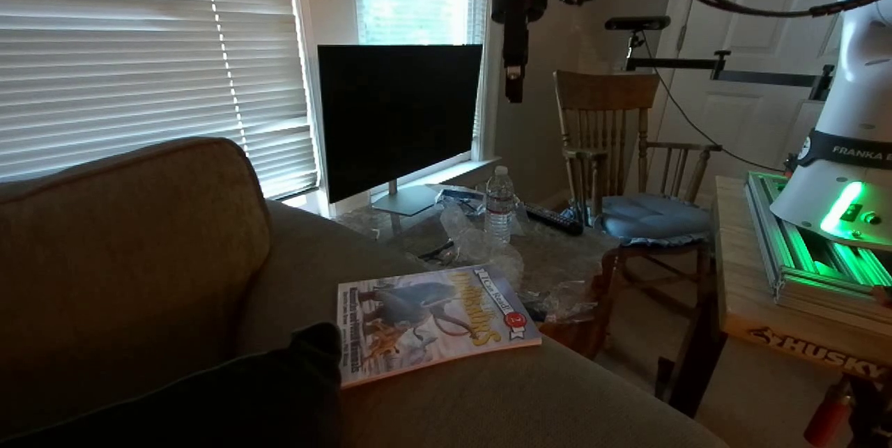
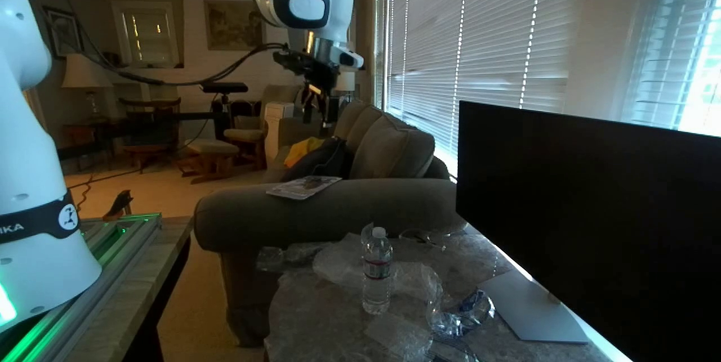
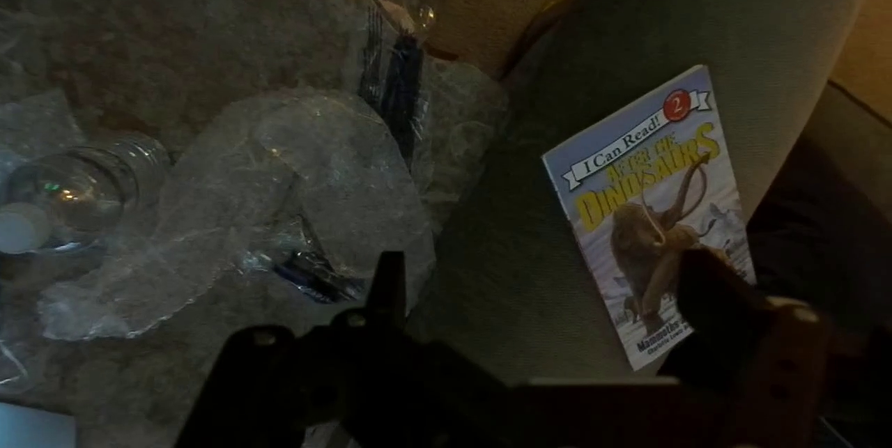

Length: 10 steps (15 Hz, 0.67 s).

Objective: Move the magazine to the table

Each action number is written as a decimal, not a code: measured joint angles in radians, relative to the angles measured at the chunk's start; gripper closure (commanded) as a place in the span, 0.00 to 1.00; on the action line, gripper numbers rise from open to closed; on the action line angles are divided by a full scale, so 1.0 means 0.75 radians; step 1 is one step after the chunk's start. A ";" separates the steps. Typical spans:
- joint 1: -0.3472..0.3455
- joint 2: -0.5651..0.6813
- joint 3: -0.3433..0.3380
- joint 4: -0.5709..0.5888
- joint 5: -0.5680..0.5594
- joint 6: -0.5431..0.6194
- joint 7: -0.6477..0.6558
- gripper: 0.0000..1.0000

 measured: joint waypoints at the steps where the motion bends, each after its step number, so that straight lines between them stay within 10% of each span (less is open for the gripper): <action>1: 0.002 0.039 0.011 0.002 0.002 0.037 -0.006 0.00; 10: 0.002 0.327 0.062 0.084 0.008 0.145 -0.094 0.00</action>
